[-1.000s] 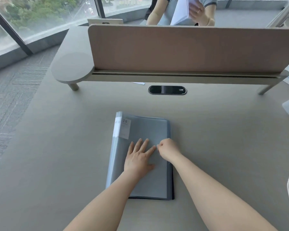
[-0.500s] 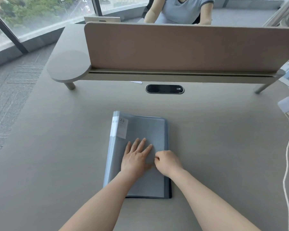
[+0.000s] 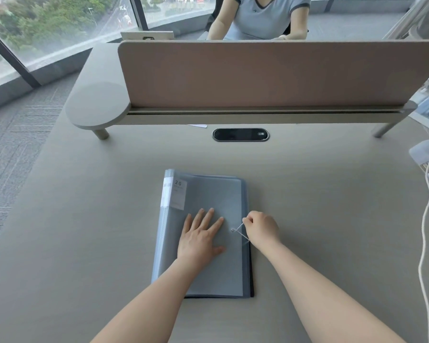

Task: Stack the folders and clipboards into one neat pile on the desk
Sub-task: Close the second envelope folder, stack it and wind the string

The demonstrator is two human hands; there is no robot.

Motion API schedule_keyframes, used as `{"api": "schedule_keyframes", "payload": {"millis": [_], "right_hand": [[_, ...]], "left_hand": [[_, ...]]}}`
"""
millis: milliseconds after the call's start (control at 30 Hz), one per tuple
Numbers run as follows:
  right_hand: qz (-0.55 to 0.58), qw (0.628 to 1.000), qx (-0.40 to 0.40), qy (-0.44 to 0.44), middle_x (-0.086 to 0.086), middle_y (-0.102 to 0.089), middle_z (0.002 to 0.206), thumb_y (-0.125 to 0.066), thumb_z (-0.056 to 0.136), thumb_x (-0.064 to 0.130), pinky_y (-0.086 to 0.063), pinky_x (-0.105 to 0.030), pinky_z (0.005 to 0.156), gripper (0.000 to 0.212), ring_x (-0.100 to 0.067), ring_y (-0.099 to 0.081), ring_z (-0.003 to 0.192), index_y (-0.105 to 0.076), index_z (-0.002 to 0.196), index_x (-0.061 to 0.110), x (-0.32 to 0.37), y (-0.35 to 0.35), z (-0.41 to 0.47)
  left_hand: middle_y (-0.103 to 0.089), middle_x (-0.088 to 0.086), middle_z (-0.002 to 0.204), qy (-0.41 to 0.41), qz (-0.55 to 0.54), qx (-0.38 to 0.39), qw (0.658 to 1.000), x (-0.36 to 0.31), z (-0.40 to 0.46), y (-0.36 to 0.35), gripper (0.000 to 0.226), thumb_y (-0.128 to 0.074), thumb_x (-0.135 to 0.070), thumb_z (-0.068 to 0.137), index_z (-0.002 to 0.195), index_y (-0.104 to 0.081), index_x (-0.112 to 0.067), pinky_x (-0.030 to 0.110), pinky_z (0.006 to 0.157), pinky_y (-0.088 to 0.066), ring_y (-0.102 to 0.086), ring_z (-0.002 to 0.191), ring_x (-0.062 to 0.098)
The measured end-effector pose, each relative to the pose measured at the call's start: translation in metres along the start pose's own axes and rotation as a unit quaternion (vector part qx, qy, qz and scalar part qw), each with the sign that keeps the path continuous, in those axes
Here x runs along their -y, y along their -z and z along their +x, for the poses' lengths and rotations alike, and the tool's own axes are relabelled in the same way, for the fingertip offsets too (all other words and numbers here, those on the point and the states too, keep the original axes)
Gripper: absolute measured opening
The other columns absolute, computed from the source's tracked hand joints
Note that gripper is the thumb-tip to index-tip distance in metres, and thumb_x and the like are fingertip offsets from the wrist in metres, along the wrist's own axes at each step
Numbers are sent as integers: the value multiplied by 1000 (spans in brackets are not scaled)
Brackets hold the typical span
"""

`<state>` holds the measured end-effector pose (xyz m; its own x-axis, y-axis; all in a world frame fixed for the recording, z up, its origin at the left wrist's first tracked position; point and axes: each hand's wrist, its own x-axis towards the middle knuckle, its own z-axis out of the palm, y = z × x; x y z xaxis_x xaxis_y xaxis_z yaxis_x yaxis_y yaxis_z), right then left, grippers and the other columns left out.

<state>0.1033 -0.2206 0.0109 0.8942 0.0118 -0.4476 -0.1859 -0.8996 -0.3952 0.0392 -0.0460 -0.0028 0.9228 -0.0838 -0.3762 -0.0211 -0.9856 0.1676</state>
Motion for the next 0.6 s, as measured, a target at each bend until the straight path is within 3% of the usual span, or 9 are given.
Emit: {"api": "schedule_keyframes", "payload": {"millis": [167, 367, 500, 600], "right_hand": [[35, 999, -18, -2, -1, -60, 74, -57, 94, 33, -35, -30, 61, 28, -25, -53, 73, -50, 71, 19, 14, -5, 3], [52, 999, -6, 13, 1, -63, 75, -60, 92, 36, -42, -32, 63, 27, -25, -58, 74, -54, 72, 18, 21, -10, 7], [111, 993, -24, -6, 5, -61, 76, -59, 92, 36, -46, -34, 67, 20, -26, -61, 78, -59, 91, 16, 11, -8, 5], [143, 988, -49, -35, 0, -64, 88, -55, 95, 33, -46, -34, 73, 25, -30, -63, 88, -59, 113, 16, 1, -4, 3]], "left_hand": [[1, -6, 166, 1, -2, 0, 1000, -1, -1, 2, 80, -52, -61, 87, 154, -13, -40, 45, 122, 5, 6, 153, 21], [2, -5, 166, 3, 4, 6, 1000, -2, -2, 6, 80, -52, -61, 88, 154, -13, -39, 45, 122, 6, 6, 153, 21], [-1, -4, 166, 16, 15, 11, 1000, -4, -2, 10, 81, -55, -60, 86, 153, -16, -37, 48, 121, 6, 4, 153, 21], [-8, 0, 166, 54, 13, -20, 998, -3, -3, 19, 77, -59, -56, 85, 151, -25, -33, 51, 121, 5, 0, 152, 23]]}}
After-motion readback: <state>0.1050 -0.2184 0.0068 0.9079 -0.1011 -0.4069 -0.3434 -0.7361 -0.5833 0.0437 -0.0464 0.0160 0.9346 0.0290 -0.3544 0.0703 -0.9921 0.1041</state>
